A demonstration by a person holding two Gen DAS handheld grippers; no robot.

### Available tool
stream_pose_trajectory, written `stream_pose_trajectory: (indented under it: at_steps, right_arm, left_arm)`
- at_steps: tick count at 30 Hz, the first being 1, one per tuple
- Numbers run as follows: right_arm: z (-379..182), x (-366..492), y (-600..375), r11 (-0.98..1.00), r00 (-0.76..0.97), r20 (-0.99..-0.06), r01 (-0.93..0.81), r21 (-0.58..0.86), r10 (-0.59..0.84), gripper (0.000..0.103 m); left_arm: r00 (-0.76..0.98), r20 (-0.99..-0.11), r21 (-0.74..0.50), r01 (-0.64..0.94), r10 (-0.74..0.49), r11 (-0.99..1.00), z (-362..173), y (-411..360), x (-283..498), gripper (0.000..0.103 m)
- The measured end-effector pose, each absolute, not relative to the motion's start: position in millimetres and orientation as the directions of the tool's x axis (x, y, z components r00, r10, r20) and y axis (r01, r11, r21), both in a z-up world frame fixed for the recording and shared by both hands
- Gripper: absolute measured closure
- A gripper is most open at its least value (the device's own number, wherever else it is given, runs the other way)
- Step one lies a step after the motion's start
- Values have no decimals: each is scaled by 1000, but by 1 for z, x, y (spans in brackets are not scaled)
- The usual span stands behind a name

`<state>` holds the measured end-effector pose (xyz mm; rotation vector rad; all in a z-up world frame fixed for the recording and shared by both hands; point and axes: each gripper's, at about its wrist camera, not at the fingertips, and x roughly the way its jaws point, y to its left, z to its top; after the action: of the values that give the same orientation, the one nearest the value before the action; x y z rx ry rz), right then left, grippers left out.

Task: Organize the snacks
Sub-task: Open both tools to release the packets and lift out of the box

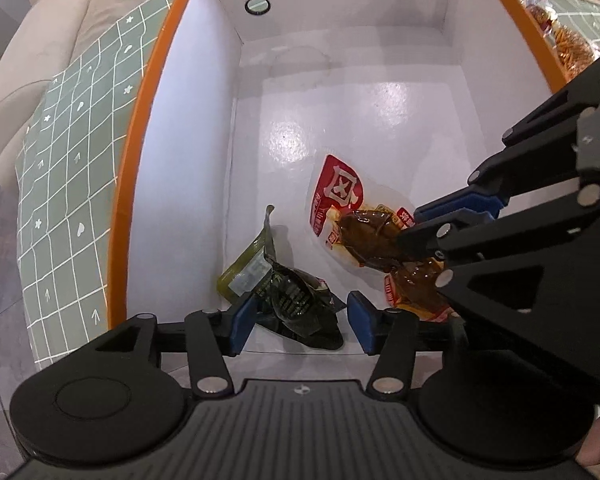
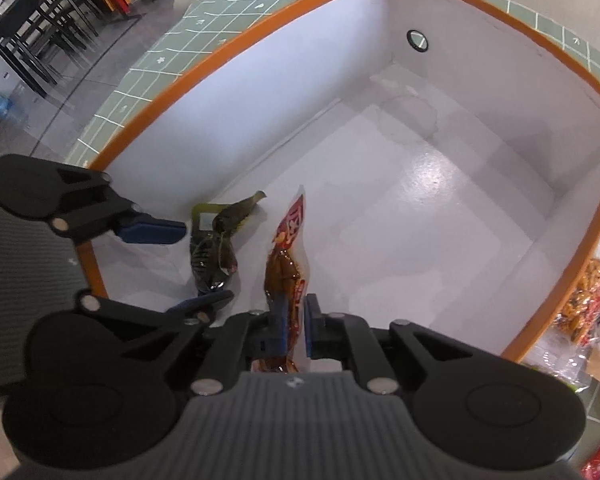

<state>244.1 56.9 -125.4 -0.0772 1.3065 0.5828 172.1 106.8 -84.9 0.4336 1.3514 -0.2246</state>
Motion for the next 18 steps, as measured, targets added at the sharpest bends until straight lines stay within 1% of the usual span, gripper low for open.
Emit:
stream_pose_trajectory:
  at_steps: [1,3,4,6,10,12,15,18]
  right_arm:
    - [-125,243,56,856,144,-923,-446,262,357,94]
    - [-120,239,54,858,163,-922,-450,247,351,85]
    - [-117,238,54,861,175,-922,-450,237,346,83]
    - [-110,235,50,861,196,-916,-452,232,349,74]
    - [-94,230,43,865,248,-903,-456,210,351,67]
    - [-83,223,38,867,282,-894,-460,193,348,59]
    - [-70,216,27,872,331,-877,-459,172,347,55]
    - [-55,207,13,879,395,-853,-455,142,342,51]
  left_arm:
    - [219,-972,170,400,86,901,-82,107,171,40]
    - [236,-968,179,399,88,899,-78,107,168,39]
    - [245,-966,184,399,89,898,-75,107,167,38]
    - [261,-962,185,393,84,901,-69,107,163,38]
    - [305,-950,178,362,64,915,-54,110,158,37]
    - [332,-942,171,342,52,924,-45,110,154,37]
    - [390,-920,169,293,44,941,-30,109,145,37]
    - [478,-878,171,239,38,956,-12,105,131,37]
